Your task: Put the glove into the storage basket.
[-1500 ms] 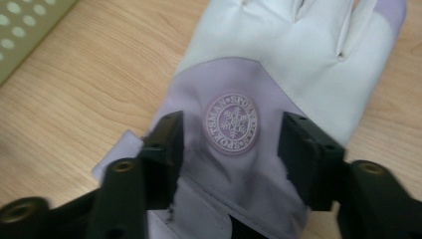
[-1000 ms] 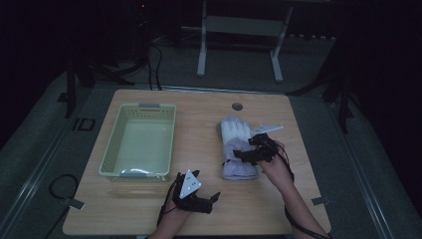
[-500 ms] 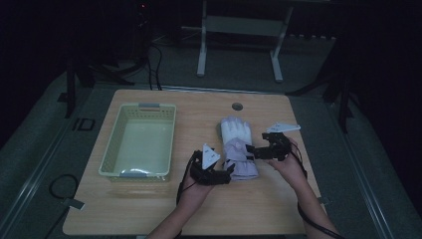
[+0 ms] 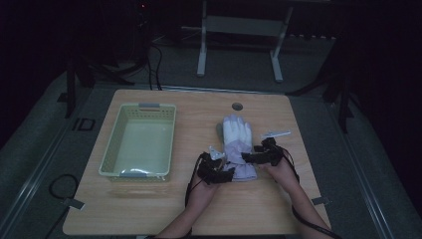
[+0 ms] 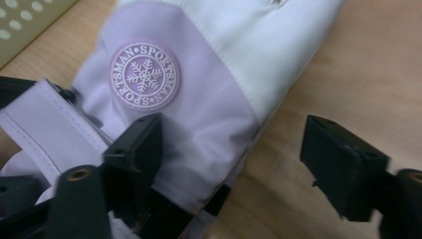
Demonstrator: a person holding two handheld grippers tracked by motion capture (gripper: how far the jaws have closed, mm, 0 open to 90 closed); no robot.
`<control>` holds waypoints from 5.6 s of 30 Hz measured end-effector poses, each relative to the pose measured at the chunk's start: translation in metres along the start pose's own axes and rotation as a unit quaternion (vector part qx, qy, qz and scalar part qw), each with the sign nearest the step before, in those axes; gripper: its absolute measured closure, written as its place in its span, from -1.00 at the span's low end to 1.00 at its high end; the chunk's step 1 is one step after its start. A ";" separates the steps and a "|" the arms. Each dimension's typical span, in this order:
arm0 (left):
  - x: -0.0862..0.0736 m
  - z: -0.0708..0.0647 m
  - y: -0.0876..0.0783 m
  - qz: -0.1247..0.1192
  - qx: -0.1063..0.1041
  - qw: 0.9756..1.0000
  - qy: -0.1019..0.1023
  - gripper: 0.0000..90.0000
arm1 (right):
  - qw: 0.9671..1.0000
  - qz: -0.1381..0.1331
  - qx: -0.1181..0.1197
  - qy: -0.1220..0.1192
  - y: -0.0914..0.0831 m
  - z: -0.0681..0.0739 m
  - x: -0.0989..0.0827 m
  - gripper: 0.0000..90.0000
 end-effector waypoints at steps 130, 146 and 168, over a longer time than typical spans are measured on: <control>-0.048 0.243 -0.148 0.131 -0.007 0.991 0.040 0.65 | 0.988 0.124 0.015 -0.087 0.195 0.224 0.116 0.85; -0.042 0.247 -0.152 0.092 0.027 0.995 0.006 -0.48 | 0.986 0.114 0.028 -0.115 0.189 0.226 0.128 -0.15; 0.000 0.207 -0.155 -0.045 0.032 0.998 0.018 -0.71 | 0.986 0.071 0.048 -0.145 0.133 0.203 0.140 -0.63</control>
Point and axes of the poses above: each handheld gripper's, and its own axes: y roughly forward along the jaws, x roughly out of its top, z roughly to its left, the point moved 10 cm from there along y, roughly forward along the jaws, and after that the axes turned 10 degrees about x, right-handed, at the moved point
